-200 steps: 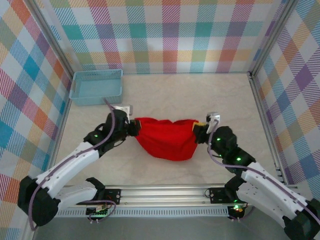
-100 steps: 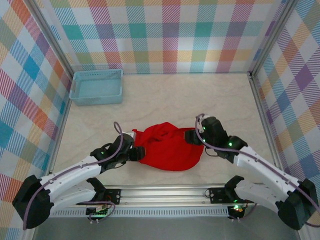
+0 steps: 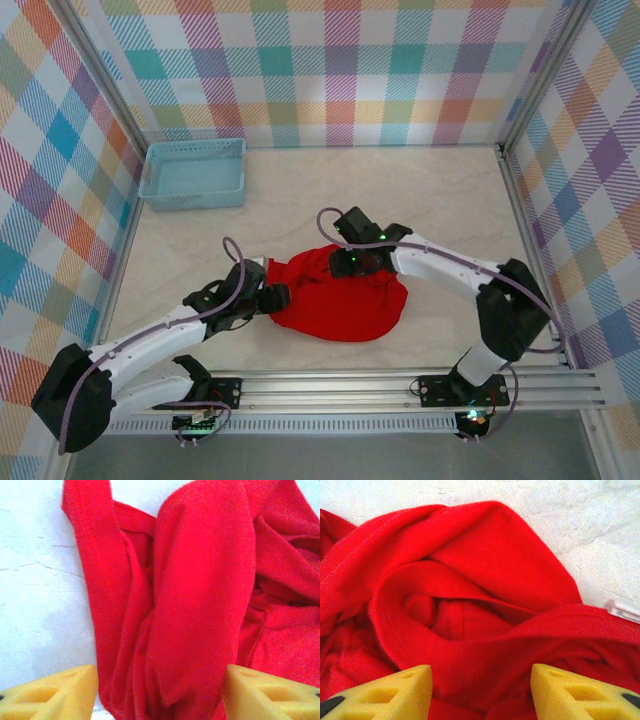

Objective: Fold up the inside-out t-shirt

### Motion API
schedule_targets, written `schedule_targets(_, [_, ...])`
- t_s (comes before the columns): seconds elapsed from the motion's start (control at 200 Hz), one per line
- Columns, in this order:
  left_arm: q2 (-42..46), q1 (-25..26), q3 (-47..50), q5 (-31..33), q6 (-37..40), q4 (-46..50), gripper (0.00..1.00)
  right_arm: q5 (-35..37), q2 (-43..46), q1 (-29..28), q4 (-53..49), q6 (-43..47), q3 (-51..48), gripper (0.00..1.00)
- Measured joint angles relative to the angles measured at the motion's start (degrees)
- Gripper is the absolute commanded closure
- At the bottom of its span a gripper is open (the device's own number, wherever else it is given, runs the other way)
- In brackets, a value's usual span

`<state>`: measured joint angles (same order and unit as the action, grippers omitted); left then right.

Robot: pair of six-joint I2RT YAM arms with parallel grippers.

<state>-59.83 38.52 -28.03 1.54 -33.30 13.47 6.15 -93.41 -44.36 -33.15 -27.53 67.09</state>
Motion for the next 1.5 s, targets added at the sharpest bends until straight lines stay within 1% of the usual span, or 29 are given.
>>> schedule_targets(0.06, [-1.5,0.0,-0.4,-0.7,0.2,-0.6,0.46,0.0,-2.5,0.0,-0.3,-0.5,1.5,0.52])
schedule_targets(0.11, [-2.4,0.0,-0.7,-1.3,0.3,-0.7,0.49,0.0,-4.2,0.0,-0.7,-0.9,2.5,0.59])
schedule_targets(0.14, [-2.9,0.0,-0.9,-1.6,0.4,-0.9,0.51,0.0,-5.2,0.0,-0.8,-0.9,3.1,0.64])
schedule_targets(0.165, [-3.3,0.0,-1.1,-1.8,0.5,-1.1,0.52,0.0,-5.8,0.0,-0.9,-0.6,3.5,0.72])
schedule_targets(0.23, [-4.2,0.0,-1.8,-2.1,0.9,-1.5,0.61,0.3,-6.6,0.0,-0.9,-0.8,3.9,0.89])
schedule_targets(0.285, [-5.1,-0.1,-2.8,-2.2,1.6,-1.3,0.68,0.9,-6.5,0.0,-1.3,-1.3,4.0,1.0])
schedule_targets(0.365, [-6.2,-0.5,-4.8,-2.1,2.0,-0.8,0.76,2.5,-5.2,0.0,-1.7,-0.5,4.0,1.0])
schedule_targets(0.46, [-6.2,-1.8,-7.1,-2.1,3.1,0.1,0.83,5.0,-0.9,0.0,-2.2,0.2,4.0,1.0])
schedule_targets(0.525, [-5.7,-3.2,-8.9,-1.9,4.0,1.5,0.85,6.7,4.2,0.0,-2.1,1.1,4.0,1.0])
schedule_targets(0.665, [-3.4,-5.6,-14.4,-1.5,6.0,5.9,0.95,8.4,17.4,0.7,-1.3,2.6,4.0,1.0])
schedule_targets(0.81, [0.5,-6.8,-22.0,-0.6,8.1,8.6,0.98,8.6,28.7,2.1,-0.3,3.0,4.1,1.0])
schedule_targets(0.855, [2.0,-6.9,-23.5,-0.6,8.3,8.8,0.96,8.6,31.4,2.4,-0.2,2.9,4.0,1.0])
schedule_targets(0.98, [2.9,-6.8,-24.7,-3.4,8.7,8.8,0.78,8.6,35.7,3.0,-0.4,2.5,3.7,1.0])
schedule_targets(1.015, [2.2,-6.3,-24.5,-4.3,8.8,8.9,0.72,8.6,36.1,3.0,-0.3,2.4,3.1,1.0])
schedule_targets(1.065, [0.6,-5.0,-24.0,-4.9,8.6,8.8,0.6,8.6,36.3,3.0,-0.4,2.2,1.9,1.0])
schedule_targets(1.1, [-0.9,-3.4,-23.1,-5.0,8.7,8.9,0.52,8.6,36.2,3.0,-0.4,2.0,0.7,1.0])
schedule_targets(1.145, [-2.8,-0.4,-21.6,-4.7,8.7,9.0,0.44,8.6,35.8,3.1,-0.6,1.7,-0.8,1.0])
schedule_targets(1.275, [-6.8,7.7,-18.4,-4.4,7.9,9.3,0.31,8.8,35.5,3.1,-2.6,1.2,-4.0,1.0])
schedule_targets(1.33, [-8.3,10.1,-17.9,-3.8,7.2,9.3,0.28,8.9,35.6,3.1,-2.8,1.2,-4.1,1.0])
schedule_targets(1.405, [-11.4,11.8,-17.8,-2.4,7.1,8.8,0.28,9.2,36.0,3.1,-2.8,1.2,-4.1,1.0])
schedule_targets(1.5, [-15.6,12.2,-17.8,2.9,6.3,9.1,0.33,9.7,37.1,3.1,-3.0,1.2,-4.2,1.0])
